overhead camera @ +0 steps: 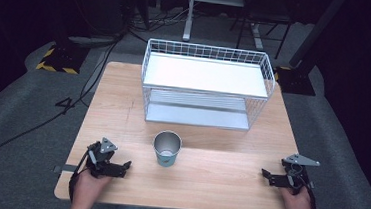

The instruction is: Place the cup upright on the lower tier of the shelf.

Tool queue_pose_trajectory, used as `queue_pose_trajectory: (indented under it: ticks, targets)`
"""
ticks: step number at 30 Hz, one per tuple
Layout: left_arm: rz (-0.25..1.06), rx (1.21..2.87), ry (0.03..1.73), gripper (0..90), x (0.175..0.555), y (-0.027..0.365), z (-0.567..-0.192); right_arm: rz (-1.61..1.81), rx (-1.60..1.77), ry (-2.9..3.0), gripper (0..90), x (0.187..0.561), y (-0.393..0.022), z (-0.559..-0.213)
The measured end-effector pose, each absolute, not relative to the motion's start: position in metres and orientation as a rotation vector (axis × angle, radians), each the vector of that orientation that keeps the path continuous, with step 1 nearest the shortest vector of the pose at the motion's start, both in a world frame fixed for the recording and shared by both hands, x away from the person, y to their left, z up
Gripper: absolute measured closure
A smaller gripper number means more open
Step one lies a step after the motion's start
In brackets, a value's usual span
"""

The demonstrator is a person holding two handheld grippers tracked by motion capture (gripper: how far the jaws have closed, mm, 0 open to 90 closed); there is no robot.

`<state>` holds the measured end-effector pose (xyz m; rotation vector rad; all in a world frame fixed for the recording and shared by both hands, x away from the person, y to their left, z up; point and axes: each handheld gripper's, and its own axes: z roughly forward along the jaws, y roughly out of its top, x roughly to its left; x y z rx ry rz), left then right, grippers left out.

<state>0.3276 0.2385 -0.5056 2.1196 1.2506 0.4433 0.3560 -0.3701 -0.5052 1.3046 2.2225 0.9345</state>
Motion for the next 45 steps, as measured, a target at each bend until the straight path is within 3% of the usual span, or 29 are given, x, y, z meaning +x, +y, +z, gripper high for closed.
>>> queue_pose_trajectory:
  ticks: [5, 22, 45]
  targets:
    - [0.444, 2.113, 1.263, 7.0, 0.327, 0.242, -0.502, 0.932, 1.308, 2.218, 4.0, 0.356, -0.37, -0.505]
    - [0.463, 2.021, 1.196, 5.6, 0.317, 0.233, -0.474, 0.931, 1.312, 2.216, 4.0, 0.356, -0.37, -0.505]
    - [0.392, 1.99, 1.042, 4.2, 0.297, 0.176, -0.453, 0.93, 1.311, 2.216, 4.1, 0.356, -0.37, -0.505]
